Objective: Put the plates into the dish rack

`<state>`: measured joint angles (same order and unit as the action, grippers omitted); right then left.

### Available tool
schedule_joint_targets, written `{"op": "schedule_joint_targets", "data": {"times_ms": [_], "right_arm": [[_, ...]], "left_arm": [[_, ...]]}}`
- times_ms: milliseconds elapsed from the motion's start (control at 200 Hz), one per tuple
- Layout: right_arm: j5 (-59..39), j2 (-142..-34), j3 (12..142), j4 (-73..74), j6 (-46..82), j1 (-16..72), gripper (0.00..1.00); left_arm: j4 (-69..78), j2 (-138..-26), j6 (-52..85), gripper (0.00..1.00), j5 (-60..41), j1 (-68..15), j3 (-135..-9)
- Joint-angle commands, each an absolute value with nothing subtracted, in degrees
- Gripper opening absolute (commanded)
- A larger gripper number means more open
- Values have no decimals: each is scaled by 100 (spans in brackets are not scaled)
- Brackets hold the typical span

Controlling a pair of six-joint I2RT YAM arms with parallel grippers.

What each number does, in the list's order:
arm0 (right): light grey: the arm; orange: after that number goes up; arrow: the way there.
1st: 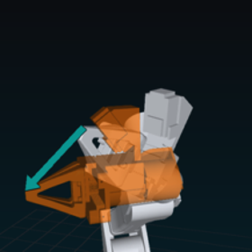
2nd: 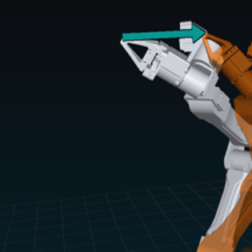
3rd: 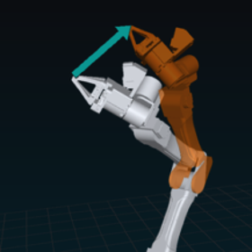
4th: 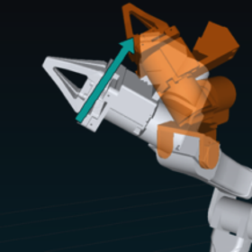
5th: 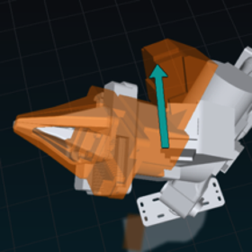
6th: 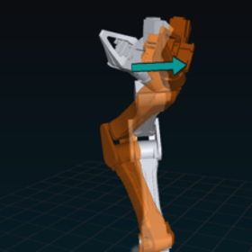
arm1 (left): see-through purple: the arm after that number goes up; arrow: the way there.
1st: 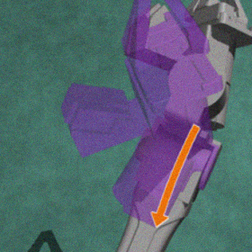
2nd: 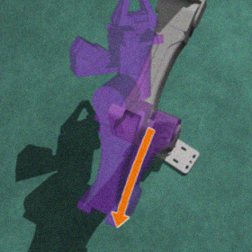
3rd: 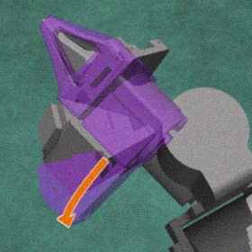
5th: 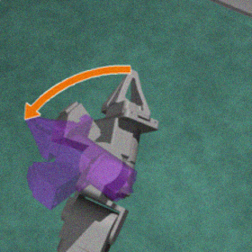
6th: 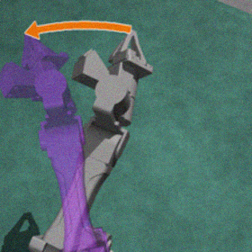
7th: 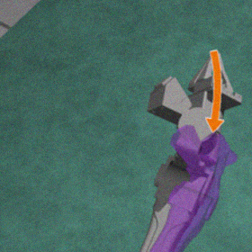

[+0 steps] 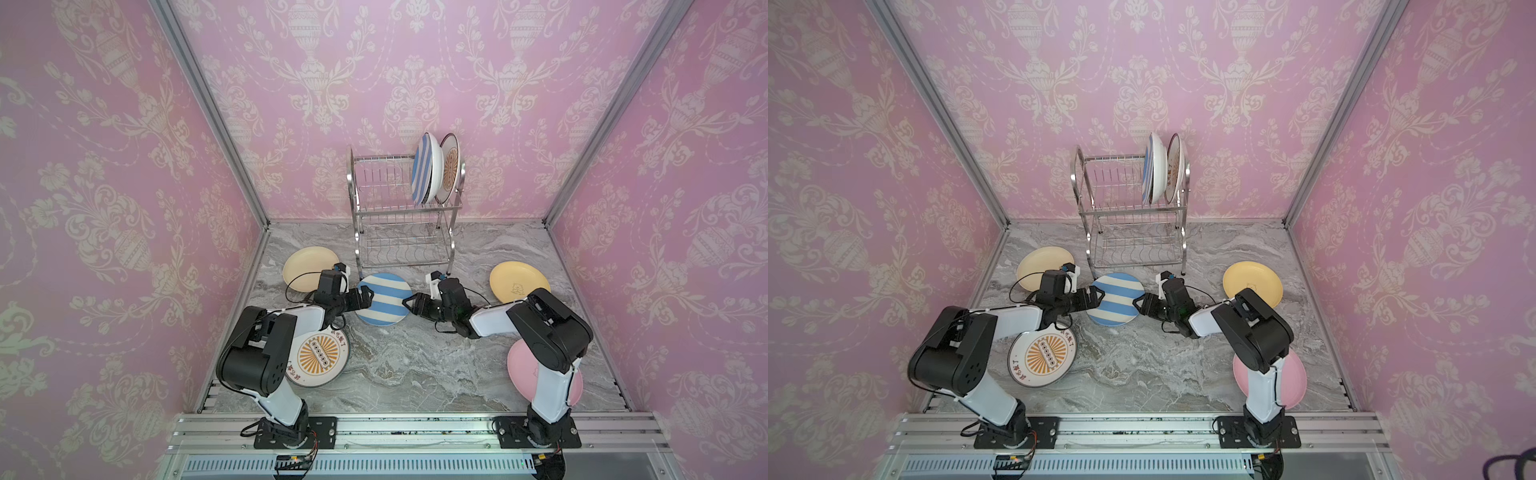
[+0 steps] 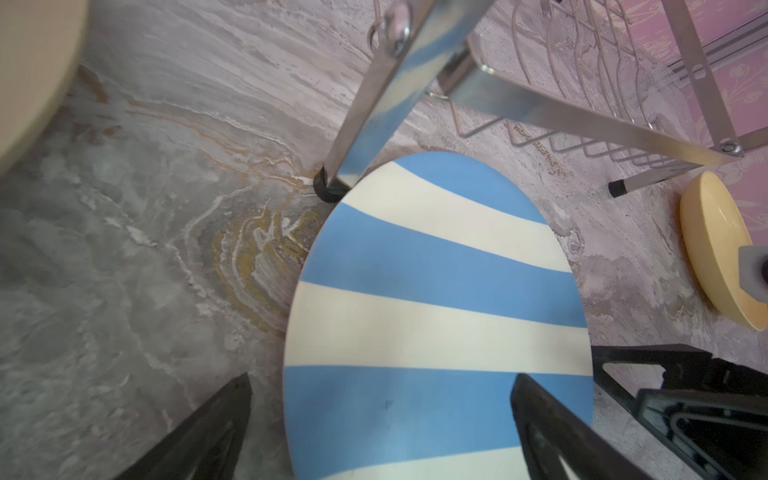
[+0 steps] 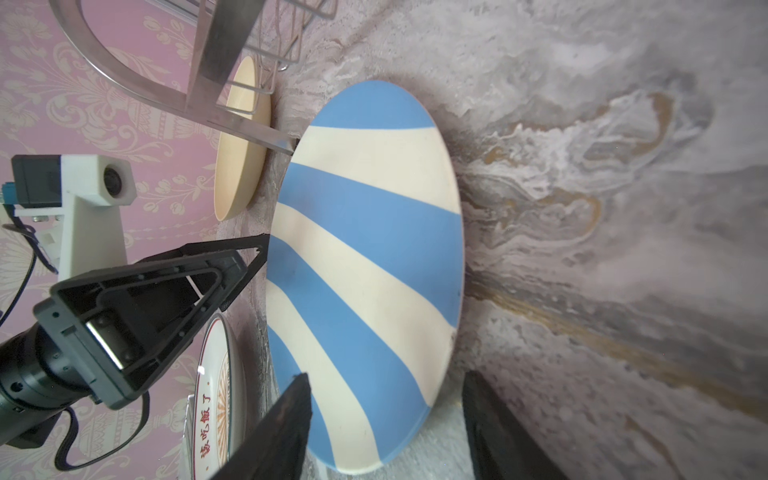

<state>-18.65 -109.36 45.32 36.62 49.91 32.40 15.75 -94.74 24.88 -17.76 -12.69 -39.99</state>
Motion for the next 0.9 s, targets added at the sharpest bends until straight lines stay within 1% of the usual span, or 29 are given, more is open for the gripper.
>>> {"op": "schedule_joint_targets", "data": {"times_ms": [0,185,445,751,891], "right_arm": [[-1717,-11240,4468,3175,5176,3252,60],[-1830,-11445,4474,3564,5397,3252,59],[-2021,-11855,4380,4468,5864,3243,53],[-1901,-11504,4119,4481,5849,3186,45],[-1819,-11323,4000,4448,5836,3182,38]], "left_arm": [[1507,-9569,2355,99,-1888,-1325,-4149],[1560,-9603,2338,99,-1971,-1384,-4151],[1661,-9567,2304,99,-2284,-1503,-4046],[1375,-9173,2241,99,-2205,-1583,-3885],[1415,-9036,2294,99,-2163,-1594,-3804]]}}
